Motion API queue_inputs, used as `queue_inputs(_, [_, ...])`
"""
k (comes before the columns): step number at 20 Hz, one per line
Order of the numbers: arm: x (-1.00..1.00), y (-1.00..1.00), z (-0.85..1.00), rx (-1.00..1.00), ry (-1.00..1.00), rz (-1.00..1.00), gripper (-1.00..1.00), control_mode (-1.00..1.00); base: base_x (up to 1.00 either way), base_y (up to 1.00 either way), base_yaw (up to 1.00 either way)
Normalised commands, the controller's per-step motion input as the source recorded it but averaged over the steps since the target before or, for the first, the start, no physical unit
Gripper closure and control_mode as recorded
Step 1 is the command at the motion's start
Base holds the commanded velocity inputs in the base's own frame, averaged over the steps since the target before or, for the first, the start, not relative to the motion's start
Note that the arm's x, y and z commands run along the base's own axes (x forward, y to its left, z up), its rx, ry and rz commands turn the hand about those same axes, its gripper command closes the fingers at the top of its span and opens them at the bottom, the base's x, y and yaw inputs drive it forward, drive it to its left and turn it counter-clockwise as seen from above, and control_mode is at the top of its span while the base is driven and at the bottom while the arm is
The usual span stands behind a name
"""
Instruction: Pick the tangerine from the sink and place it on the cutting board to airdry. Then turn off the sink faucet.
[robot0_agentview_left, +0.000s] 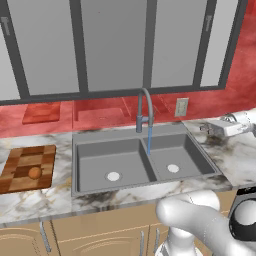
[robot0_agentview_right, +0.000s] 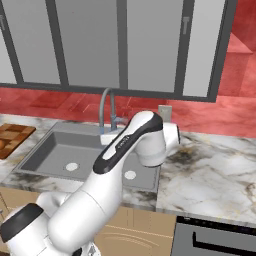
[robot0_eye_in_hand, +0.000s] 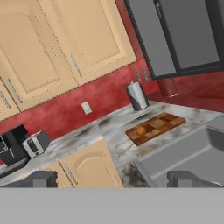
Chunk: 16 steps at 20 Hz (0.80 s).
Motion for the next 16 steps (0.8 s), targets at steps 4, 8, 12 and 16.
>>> queue_inputs(4, [0.04,0.0,0.0,0.06,-0.01,0.07,-1.0,-1.0,0.0,0.0,0.0])
queue_inputs(8, [0.05,0.0,0.0,0.06,-0.04,0.05,-1.0,-1.0,0.0,0.0,0.0])
queue_inputs(12, [0.02,0.0,0.0,0.06,-0.08,0.02,-1.0,-1.0,0.0,0.0,0.0])
queue_inputs(16, [0.05,0.03,0.01,0.08,-0.09,0.0,-1.0,-1.0,0.0,0.0,0.0])
